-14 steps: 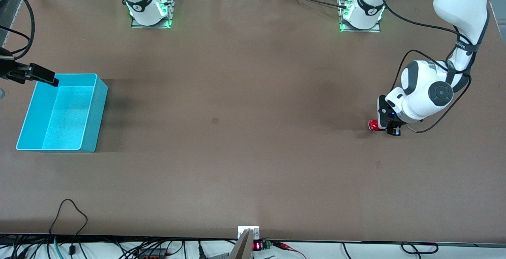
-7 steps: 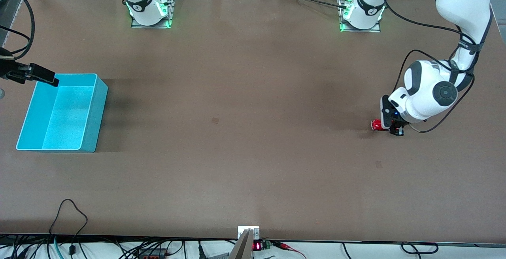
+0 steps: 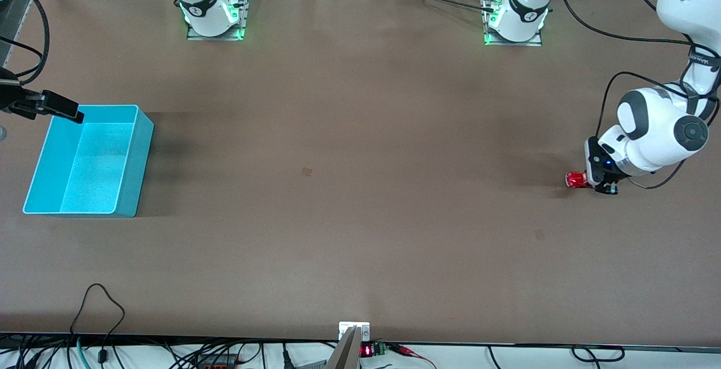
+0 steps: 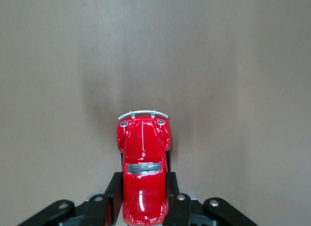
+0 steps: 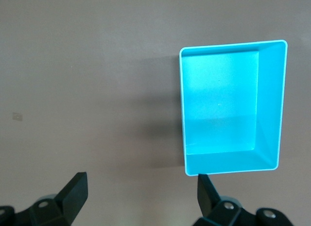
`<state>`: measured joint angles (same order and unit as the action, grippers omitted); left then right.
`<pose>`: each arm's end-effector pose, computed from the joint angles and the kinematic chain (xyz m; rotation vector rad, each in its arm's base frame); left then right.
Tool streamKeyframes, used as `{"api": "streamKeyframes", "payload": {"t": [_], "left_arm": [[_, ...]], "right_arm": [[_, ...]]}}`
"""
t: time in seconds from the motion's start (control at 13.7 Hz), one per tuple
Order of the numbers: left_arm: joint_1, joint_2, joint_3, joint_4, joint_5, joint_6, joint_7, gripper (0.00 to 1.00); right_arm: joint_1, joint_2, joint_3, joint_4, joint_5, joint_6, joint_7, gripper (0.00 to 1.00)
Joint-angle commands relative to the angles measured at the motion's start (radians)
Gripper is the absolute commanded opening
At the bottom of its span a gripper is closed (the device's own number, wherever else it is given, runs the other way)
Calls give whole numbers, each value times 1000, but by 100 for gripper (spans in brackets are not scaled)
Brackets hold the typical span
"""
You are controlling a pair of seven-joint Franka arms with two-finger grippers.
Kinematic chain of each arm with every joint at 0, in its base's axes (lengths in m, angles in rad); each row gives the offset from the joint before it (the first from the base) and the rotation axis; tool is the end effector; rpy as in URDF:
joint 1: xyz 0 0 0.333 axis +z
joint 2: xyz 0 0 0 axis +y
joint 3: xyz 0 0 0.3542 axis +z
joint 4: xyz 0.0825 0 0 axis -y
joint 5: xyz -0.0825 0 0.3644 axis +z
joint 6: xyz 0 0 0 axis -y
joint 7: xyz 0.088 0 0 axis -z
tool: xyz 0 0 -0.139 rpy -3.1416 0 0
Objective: Wind red beetle toy and store in blue box
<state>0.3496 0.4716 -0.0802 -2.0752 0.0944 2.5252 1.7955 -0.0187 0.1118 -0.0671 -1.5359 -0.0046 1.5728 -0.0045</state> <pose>0.5703 0.1592 0.2154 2.1887 -2.2430 -0.0385 0.5665 -0.0472 0.5850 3.1281 -0.1267 -0.1176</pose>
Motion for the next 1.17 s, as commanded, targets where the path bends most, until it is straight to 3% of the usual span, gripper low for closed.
{"api": "streamKeyframes", "payload": {"t": [0.0, 0.07, 0.29, 0.66, 1.09], "left_arm": [[11, 56, -10, 33, -1, 0, 21, 25], [20, 55, -12, 34, -4, -2, 25, 99], [22, -20, -53, 50, -4, -81, 18, 100], [14, -44, -84, 207, -4, -357, -14, 100], [11, -157, -104, 218, 10, -529, -299, 100]], "right_arm": [[-4, -4, 3, 0, 3, -7, -5, 100], [-4, -4, 3, 0, 3, -7, -5, 100], [-4, -4, 3, 0, 3, -7, -5, 100], [-4, -4, 3, 0, 3, -7, -5, 100], [-4, -4, 3, 0, 3, -7, -3, 100]]}}
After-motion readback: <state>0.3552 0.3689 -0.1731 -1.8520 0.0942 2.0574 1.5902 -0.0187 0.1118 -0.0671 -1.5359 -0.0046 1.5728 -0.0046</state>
